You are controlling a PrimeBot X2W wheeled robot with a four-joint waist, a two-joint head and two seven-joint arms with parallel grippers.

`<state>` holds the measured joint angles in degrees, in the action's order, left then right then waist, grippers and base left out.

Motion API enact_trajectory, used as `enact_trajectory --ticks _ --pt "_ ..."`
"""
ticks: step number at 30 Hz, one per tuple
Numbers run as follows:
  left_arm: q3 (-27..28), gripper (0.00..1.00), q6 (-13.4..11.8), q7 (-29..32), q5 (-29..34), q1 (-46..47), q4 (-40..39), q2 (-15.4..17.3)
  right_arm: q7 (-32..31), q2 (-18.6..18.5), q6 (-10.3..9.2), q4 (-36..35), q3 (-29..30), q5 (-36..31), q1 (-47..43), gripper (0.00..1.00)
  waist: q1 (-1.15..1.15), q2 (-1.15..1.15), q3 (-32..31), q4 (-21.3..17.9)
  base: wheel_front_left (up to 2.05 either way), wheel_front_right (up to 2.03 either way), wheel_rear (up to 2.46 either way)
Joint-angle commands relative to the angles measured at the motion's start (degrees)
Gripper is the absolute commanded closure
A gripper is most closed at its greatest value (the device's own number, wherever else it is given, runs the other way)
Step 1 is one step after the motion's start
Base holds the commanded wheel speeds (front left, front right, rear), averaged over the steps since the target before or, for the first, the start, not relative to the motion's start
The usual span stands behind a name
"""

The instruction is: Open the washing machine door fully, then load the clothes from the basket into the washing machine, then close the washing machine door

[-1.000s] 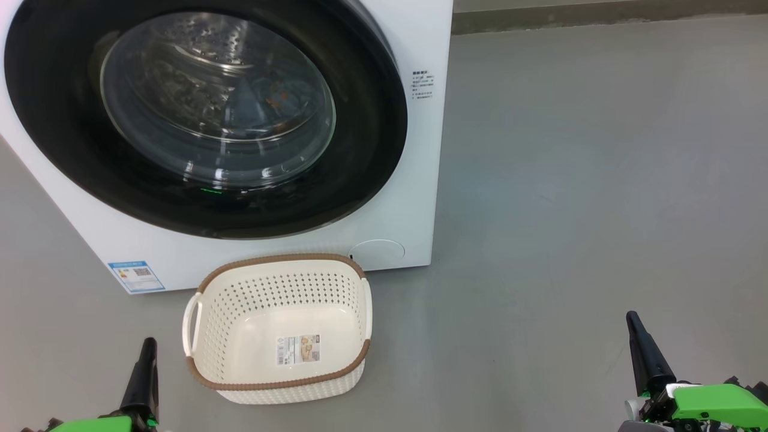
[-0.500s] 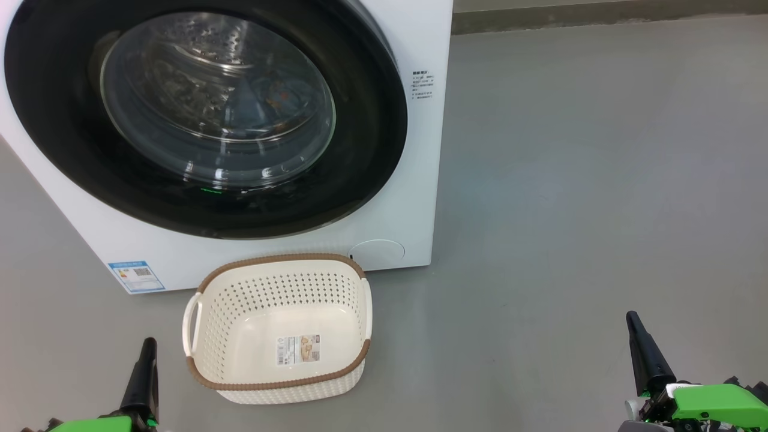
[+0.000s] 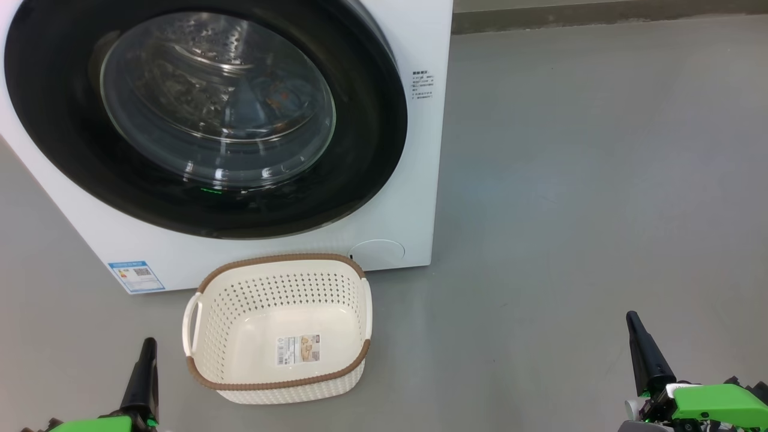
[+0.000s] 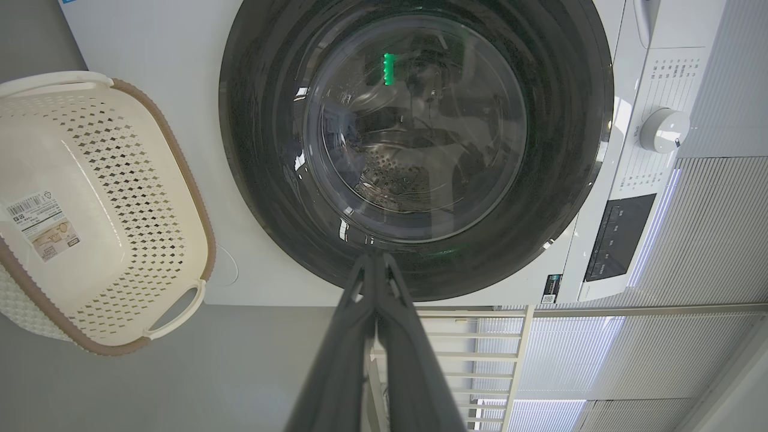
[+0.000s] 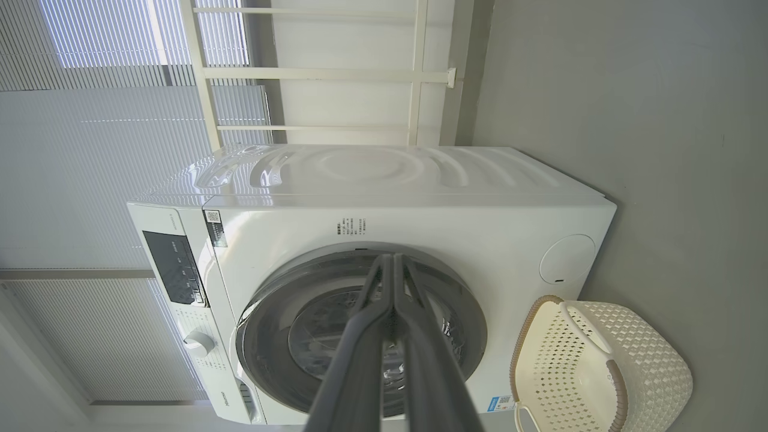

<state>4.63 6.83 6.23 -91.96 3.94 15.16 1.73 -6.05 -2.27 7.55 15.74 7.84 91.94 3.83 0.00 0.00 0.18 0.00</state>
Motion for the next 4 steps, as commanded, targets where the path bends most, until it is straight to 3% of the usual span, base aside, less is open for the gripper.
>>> enact_trajectory --ticks 1,4 --pt "1.87 1.0 0.66 0.24 -0.22 2.25 -1.11 1.15 -0.43 -0.61 -0.06 -1.71 -1.33 0.24 2.35 1.0 0.0 0.0 0.0 0.0 0.0 0.0 0.0" --pt "1.87 1.0 0.66 0.24 -0.22 2.25 -1.11 1.15 -0.43 -0.61 -0.06 -1.71 -1.33 0.24 2.35 1.0 0.0 0.0 0.0 0.0 0.0 0.0 0.0"
